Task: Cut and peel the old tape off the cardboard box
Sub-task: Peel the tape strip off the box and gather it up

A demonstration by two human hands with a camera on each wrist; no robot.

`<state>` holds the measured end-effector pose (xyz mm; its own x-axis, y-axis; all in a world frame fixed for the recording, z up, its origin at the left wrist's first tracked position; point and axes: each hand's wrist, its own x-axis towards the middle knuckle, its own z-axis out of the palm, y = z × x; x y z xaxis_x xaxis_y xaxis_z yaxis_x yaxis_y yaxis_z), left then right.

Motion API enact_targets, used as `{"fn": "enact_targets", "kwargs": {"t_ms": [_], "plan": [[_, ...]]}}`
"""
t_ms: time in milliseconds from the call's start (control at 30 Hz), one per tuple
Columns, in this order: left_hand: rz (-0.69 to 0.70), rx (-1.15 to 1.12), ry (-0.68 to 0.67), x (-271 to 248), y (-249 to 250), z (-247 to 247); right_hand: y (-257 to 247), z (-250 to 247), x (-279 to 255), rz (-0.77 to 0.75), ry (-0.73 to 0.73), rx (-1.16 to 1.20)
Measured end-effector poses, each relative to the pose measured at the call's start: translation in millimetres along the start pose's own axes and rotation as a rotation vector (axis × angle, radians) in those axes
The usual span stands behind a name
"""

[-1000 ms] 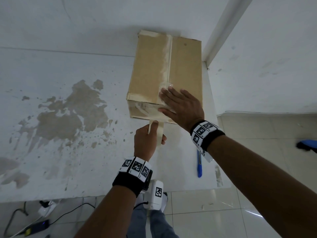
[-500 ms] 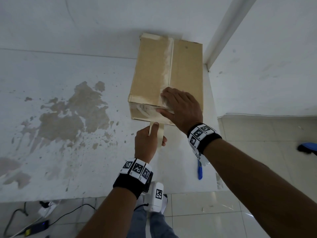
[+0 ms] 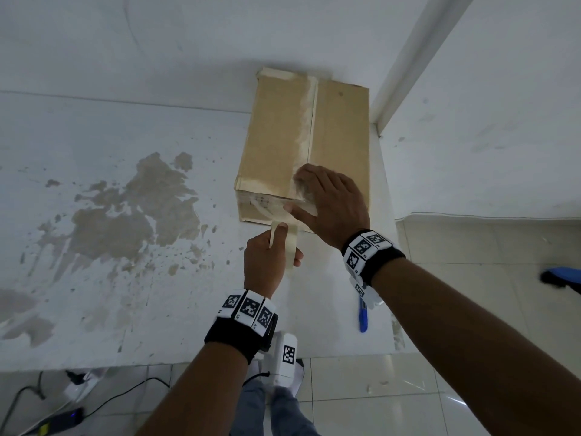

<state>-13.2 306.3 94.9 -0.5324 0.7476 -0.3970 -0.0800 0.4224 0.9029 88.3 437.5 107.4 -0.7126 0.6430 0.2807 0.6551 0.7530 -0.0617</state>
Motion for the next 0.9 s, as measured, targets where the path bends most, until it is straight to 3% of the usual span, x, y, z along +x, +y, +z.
{"fn": "enact_targets", "kwargs": {"t_ms": [300, 400, 533, 667, 900], "plan": [[0.004, -0.009, 0.002, -1.8, 2.9, -0.9, 12.8, 0.8, 0.8, -0.142, -0.087, 0.019], [-0.003, -0.012, -0.003, -3.7, 4.1, -1.7, 13.4, -4.2, -0.3, -0.118, -0.115, 0.084], [-0.005, -0.013, -0.002, -6.0, 1.5, -2.1, -0.3, -3.2, 0.4, 0.052, -0.043, 0.071], [-0.005, 0.036, -0.004, -6.6, -2.2, -2.9, 2.6, 0.8, 0.8, -0.025, -0.004, 0.046], [0.009, 0.005, -0.003, -6.5, 2.1, -1.9, 15.5, -8.9, 2.4, -0.154, -0.215, 0.050]]}}
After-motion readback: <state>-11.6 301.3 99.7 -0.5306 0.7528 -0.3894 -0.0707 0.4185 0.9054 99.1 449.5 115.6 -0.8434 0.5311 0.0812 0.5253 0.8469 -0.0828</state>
